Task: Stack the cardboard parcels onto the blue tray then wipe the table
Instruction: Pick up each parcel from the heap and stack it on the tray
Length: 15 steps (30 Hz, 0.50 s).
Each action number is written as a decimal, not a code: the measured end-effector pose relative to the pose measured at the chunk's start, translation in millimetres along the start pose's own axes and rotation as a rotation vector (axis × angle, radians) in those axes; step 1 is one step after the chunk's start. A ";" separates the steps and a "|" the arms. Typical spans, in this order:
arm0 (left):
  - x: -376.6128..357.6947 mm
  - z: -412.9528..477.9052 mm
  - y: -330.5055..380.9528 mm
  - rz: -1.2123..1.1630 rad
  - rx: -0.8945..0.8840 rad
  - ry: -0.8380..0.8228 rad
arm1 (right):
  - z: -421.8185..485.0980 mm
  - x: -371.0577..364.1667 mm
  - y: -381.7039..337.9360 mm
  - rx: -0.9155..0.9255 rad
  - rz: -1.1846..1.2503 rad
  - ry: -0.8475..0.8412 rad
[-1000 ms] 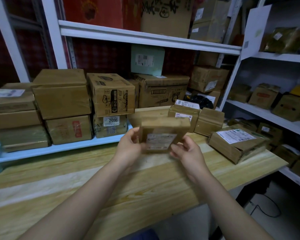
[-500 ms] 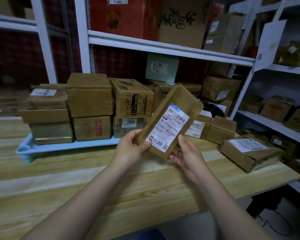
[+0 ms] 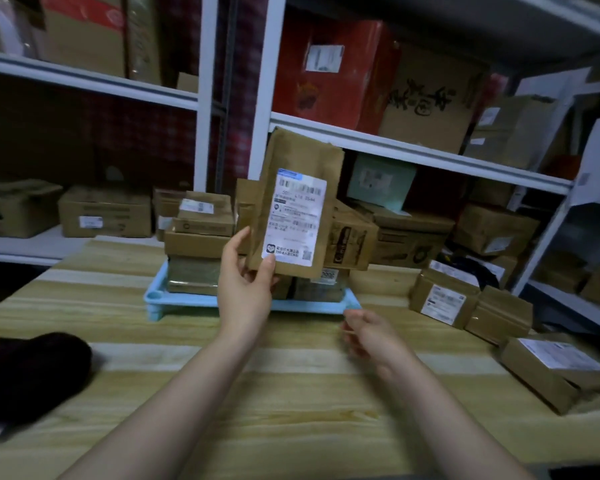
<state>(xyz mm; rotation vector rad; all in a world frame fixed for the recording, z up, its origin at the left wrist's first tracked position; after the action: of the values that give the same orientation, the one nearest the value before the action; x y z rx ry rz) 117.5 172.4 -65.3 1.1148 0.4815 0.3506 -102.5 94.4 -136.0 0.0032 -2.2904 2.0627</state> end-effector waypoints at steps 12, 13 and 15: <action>77.4 73.7 16.8 -0.046 0.127 0.331 | 2.4 -67.6 -0.2 0.124 -0.604 -0.146; 80.1 80.5 16.6 -0.046 0.131 0.343 | 4.1 -68.6 3.5 0.111 -0.642 -0.155; 82.9 92.2 17.2 -0.035 0.123 0.364 | 6.3 -69.4 7.3 0.100 -0.697 -0.162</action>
<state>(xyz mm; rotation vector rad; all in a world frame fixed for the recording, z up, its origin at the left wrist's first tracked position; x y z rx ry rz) 236.3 150.0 -32.8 1.1641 0.8519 0.5017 -33.8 86.3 -147.1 0.8642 -1.8597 1.8250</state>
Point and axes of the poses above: each hand's wrist, its own z-axis towards the middle knuckle, its own x-axis out of the back of the hand, y = z × x, the point moved 5 cm from there along z, towards the middle knuckle, and after that the axes turned 9 degrees about z, right-handed, at the moved point
